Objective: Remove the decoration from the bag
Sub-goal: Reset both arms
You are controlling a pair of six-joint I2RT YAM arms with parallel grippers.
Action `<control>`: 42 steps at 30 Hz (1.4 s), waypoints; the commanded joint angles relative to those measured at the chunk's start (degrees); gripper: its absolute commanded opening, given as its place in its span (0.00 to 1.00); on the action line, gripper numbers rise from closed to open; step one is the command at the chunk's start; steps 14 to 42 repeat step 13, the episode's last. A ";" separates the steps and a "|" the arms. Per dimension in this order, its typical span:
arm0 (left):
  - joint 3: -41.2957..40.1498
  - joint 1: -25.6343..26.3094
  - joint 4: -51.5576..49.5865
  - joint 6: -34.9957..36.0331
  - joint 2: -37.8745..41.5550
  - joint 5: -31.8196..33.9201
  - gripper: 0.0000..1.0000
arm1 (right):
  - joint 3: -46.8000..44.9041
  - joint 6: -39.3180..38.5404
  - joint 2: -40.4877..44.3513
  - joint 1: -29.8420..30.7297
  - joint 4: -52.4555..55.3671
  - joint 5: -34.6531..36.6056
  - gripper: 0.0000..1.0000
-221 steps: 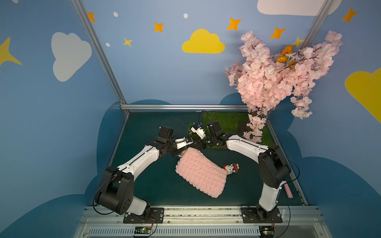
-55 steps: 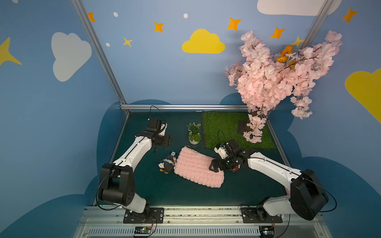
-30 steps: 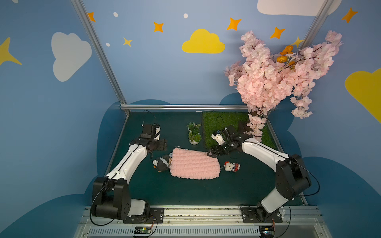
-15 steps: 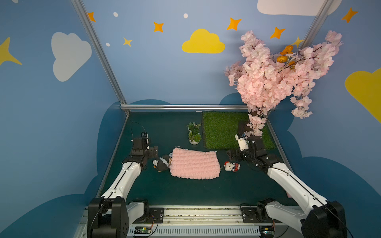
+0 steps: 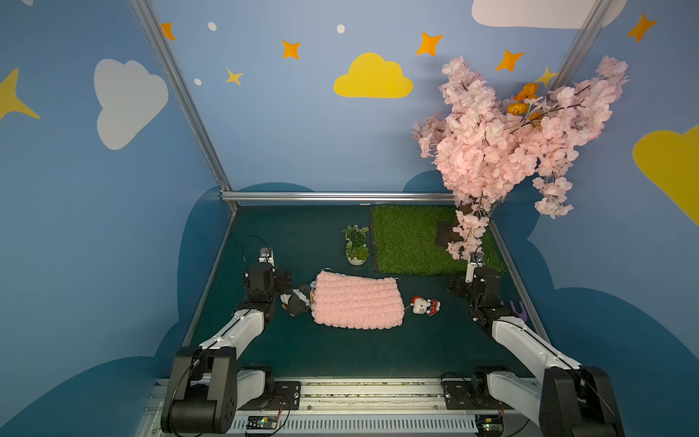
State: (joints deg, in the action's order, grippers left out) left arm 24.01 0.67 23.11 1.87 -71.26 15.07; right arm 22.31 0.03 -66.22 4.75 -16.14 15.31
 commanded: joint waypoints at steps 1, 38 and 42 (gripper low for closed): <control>-1.02 0.47 10.47 1.09 -3.29 -1.48 1.00 | 0.00 -2.44 -4.08 -2.55 -12.89 0.74 0.98; -0.86 0.56 11.70 0.82 -5.29 0.24 1.00 | 0.36 -1.90 -4.94 -8.12 -12.53 -5.02 0.98; -0.86 0.56 11.70 0.82 -5.29 0.24 1.00 | 0.36 -1.90 -4.94 -8.12 -12.53 -5.02 0.98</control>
